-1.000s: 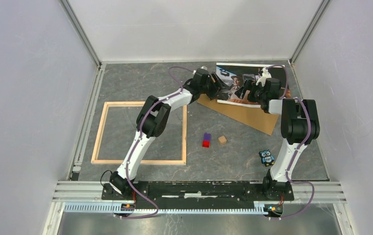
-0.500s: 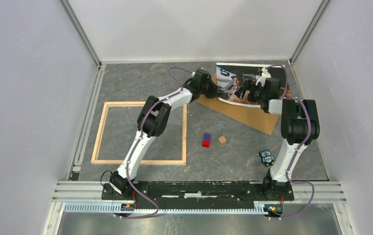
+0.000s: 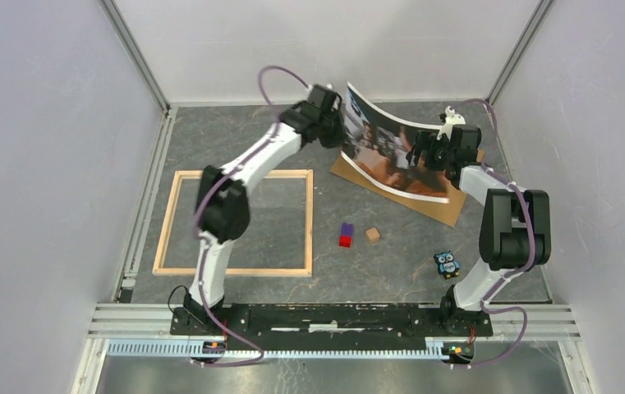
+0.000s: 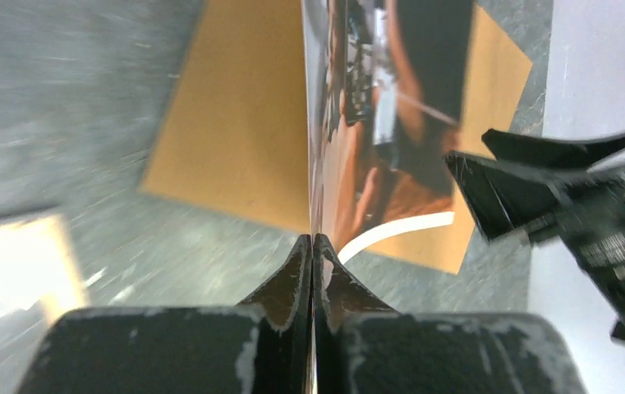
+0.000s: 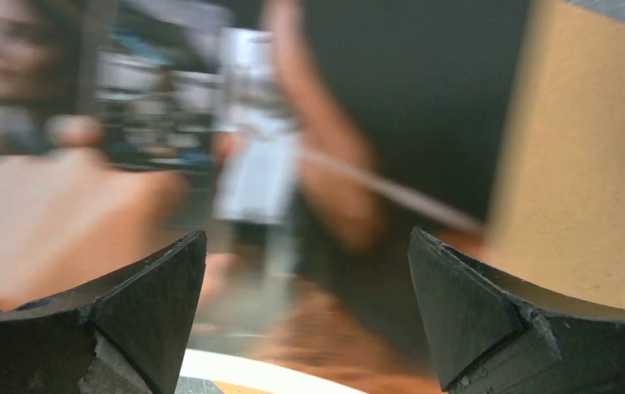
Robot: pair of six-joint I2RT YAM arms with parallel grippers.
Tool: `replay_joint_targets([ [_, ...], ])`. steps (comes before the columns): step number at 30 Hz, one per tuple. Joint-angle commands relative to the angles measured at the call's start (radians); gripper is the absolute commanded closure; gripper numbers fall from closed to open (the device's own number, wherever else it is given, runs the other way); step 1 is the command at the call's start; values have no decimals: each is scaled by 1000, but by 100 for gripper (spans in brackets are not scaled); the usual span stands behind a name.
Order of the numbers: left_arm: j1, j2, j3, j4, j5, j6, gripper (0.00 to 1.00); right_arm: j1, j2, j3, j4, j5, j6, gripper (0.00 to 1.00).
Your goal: Put the photo into the frame
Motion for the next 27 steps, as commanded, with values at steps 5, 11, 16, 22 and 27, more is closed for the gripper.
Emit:
replay_joint_targets([
  [5, 68, -666, -85, -510, -533, 391, 98, -1, -43, -21, -6, 15, -47, 2],
  [11, 96, -990, -161, -736, -928, 433, 98, -1, -10, -11, 13, -53, -49, 2],
  [16, 94, -1080, -90, -928, -1118, 379, 98, -1, 13, -24, 67, -129, -10, 2],
  [22, 58, -1027, -80, -1104, -1140, 264, 98, -1, 27, -26, 92, -165, 10, 2],
  [27, -127, -952, -314, -1103, -1134, 85, 98, -1, 37, -28, 110, -184, 21, 2],
])
